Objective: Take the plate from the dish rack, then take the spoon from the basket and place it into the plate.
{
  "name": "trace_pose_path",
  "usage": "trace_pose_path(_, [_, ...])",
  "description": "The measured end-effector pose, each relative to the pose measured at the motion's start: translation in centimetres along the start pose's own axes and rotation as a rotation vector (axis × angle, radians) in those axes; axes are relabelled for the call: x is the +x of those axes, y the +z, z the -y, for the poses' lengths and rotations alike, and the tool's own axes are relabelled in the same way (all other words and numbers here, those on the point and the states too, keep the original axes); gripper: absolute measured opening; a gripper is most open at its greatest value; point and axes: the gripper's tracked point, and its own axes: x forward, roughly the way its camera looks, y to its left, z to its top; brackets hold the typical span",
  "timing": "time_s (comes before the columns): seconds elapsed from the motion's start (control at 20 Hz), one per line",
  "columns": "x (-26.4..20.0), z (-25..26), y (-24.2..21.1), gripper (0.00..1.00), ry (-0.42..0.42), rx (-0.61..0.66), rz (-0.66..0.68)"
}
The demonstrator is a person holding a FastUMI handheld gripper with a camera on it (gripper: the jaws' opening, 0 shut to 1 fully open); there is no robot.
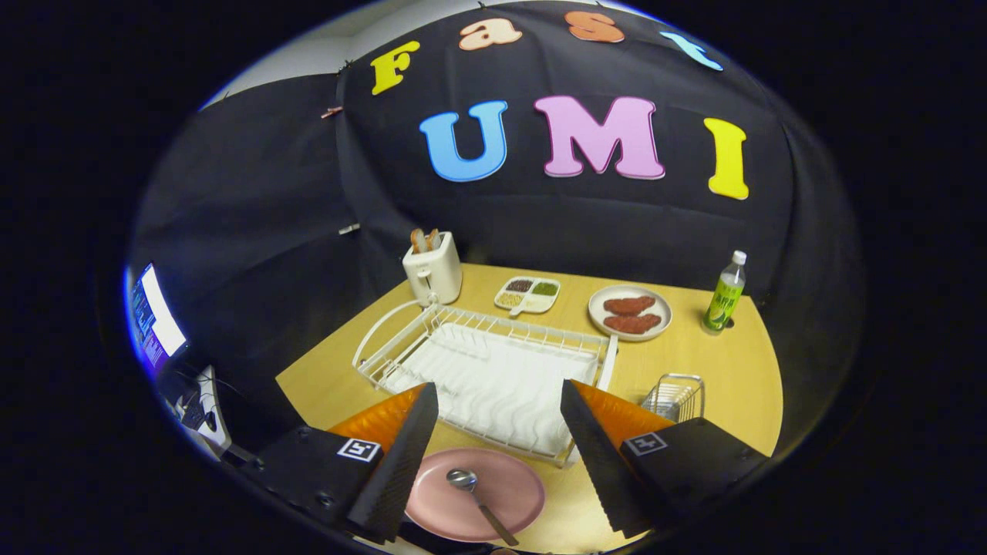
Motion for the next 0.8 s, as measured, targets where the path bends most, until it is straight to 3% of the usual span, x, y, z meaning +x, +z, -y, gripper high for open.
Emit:
trace_pose_path(0.35, [-4.2,3.0,8.3,0.99,-0.166,-0.114,0.230])
trace_pose_path(0.8, [-5.2,4.0,9.7,0.97,-0.209,-0.137,0.260])
